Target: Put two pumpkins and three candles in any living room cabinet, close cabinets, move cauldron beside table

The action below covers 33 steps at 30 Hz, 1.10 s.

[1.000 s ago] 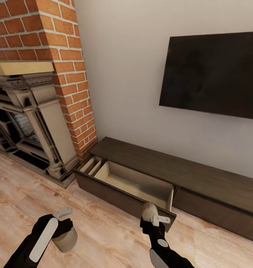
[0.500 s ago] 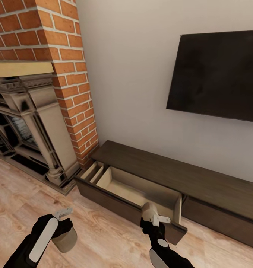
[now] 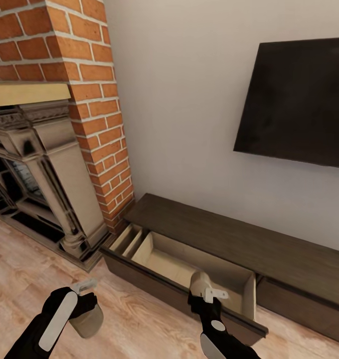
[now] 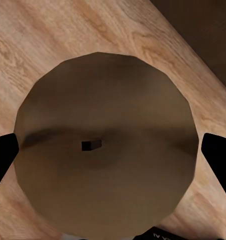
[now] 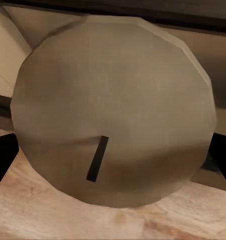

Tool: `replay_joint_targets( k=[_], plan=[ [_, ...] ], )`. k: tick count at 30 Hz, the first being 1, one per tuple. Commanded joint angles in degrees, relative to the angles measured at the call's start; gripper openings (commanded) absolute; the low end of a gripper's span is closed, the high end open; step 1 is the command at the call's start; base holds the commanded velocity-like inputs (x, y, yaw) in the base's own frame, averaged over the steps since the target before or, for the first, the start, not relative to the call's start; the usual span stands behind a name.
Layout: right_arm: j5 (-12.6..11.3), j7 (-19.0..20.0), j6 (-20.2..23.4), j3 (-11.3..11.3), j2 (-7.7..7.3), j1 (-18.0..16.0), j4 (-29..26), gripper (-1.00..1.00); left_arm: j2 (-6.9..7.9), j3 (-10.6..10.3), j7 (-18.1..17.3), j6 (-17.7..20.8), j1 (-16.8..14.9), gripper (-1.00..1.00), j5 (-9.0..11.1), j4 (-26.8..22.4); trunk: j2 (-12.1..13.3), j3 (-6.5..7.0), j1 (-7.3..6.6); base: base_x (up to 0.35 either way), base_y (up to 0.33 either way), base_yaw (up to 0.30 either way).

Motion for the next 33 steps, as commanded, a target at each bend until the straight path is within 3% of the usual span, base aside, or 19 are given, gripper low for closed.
replay_joint_targets(
  k=[1,14,33],
  plan=[
    [-0.44,-0.3,-0.49,0.34,-0.03,-0.09,-0.02,-1.0,0.06,-0.16,0.6,0.04,-0.04,-1.0,0.53,-0.05,-0.03,-0.05,0.02,0.246,0.101,-0.032],
    [-0.52,-0.3,-0.49,0.34,-0.03,-0.09,-0.01,-1.0,0.07,-0.16,0.59,0.04,-0.04,-1.0,0.53,-0.13,-0.03,-0.05,0.02,0.192,0.101,-0.243],
    [-0.61,-0.3,-0.49,0.34,-0.03,-0.09,-0.01,-1.0,0.07,-0.16,0.6,0.04,-0.04,-1.0,0.53,0.04,-0.03,-0.05,0.02,0.01,0.126,-0.279]
  ],
)
